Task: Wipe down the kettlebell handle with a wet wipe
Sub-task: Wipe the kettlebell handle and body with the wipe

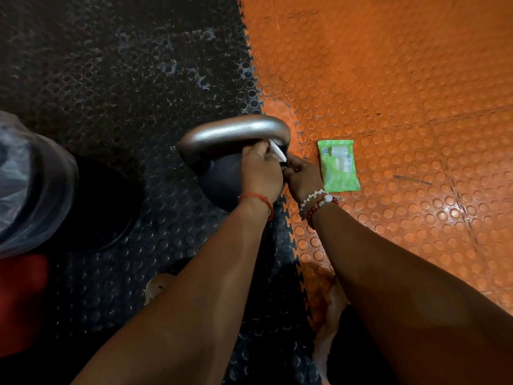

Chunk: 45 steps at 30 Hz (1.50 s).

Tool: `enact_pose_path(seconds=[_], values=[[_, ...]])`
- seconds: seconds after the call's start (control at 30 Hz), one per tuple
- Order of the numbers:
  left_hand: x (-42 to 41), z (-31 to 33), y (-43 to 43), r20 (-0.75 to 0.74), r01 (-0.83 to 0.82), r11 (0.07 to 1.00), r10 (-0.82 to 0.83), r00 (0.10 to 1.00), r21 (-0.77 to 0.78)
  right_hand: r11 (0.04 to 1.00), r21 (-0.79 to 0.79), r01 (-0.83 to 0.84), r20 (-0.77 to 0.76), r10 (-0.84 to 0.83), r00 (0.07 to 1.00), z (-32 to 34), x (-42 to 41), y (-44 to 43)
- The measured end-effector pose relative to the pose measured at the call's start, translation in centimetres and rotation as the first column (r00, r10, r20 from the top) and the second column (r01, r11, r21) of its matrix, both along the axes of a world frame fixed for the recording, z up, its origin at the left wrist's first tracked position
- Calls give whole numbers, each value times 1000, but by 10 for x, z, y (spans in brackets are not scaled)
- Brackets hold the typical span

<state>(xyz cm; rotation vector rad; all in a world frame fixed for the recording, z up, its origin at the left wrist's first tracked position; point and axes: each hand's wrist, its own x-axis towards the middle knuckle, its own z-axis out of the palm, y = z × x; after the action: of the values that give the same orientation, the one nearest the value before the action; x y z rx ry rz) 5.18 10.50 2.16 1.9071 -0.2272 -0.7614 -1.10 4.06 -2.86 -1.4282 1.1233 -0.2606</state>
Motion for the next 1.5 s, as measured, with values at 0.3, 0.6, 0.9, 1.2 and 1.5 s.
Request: enact_pose_path(seconds=[0.3,0.6,0.9,1.2,1.5], values=[[7,-1,2,-36,-8,1000,8,999,1,999,46,9,4,-9,1000,-5,1,0],[10,-7,2,-189,-50,997,38,981,-59,1000,22,-21,20,20,1000,-2,-2,1],[12,-11,-2,-121,-22,1000,21,992,-11,1000,17,-21,37,20,999,-2,-3,0],[5,-12,3,-170,-154,974,125,977,-166,996,79,30,65,-35,997,5,-1,4],[0,-2,-4,-241,-266,941,214,947,-207,1000,20,1,32,-2,999,7,0,4]])
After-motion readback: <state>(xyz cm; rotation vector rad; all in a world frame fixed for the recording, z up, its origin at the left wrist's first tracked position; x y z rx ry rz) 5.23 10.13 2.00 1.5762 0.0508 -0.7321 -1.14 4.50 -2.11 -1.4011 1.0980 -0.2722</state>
